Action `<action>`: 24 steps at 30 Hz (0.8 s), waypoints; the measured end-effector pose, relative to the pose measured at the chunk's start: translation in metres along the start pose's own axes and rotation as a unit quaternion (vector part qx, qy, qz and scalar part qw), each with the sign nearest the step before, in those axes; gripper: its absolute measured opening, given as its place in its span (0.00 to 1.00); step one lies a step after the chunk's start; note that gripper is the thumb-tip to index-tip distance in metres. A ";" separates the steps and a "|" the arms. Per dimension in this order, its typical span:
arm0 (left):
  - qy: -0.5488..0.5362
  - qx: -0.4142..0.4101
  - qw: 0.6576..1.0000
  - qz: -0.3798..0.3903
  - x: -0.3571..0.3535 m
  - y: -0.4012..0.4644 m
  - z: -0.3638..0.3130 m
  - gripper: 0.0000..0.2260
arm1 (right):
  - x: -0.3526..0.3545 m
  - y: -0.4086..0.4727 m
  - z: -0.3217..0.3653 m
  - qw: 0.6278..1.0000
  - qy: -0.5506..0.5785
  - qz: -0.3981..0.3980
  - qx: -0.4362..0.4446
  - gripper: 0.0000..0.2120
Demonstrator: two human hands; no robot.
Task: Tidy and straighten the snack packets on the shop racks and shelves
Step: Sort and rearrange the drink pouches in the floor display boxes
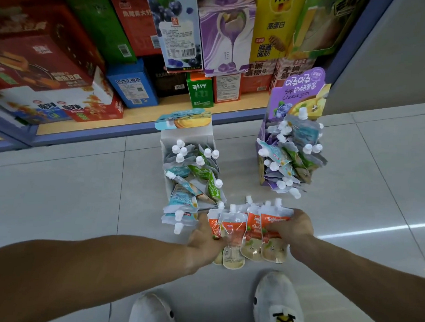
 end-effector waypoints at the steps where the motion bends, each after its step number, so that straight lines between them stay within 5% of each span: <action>1: 0.014 -0.003 1.000 0.006 -0.001 0.000 0.003 0.27 | 0.007 0.004 0.002 1.000 0.014 -0.006 -0.007 0.19; 5: 0.030 -0.007 0.999 0.024 -0.006 -0.002 0.013 0.28 | 0.038 0.021 0.008 0.998 0.023 -0.046 -0.021 0.16; 11: -0.014 0.003 0.992 0.126 0.004 -0.004 0.014 0.30 | 0.049 0.030 0.006 1.000 0.027 -0.015 0.007 0.34; 17: -0.073 -0.038 0.979 0.184 0.024 -0.017 0.010 0.29 | 0.035 -0.031 0.012 0.963 -0.197 -0.077 0.165 0.36; 22: 0.120 -0.053 0.990 0.048 0.062 -0.033 0.027 0.05 | -0.020 -0.073 0.017 0.932 -0.238 0.086 0.261 0.30; 24: 0.193 -0.030 0.981 0.003 0.087 -0.040 0.037 0.16 | -0.041 -0.074 0.034 0.919 -0.239 0.109 0.294 0.32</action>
Point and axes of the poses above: each hand's wrist, its own y-axis towards the middle knuckle, its own x-axis out of the back of the hand, z = x × y, the point moved 4 cm from there along y, towards the middle knuckle, and after that the axes turned 6 degrees about y, right-handed, at the moved point
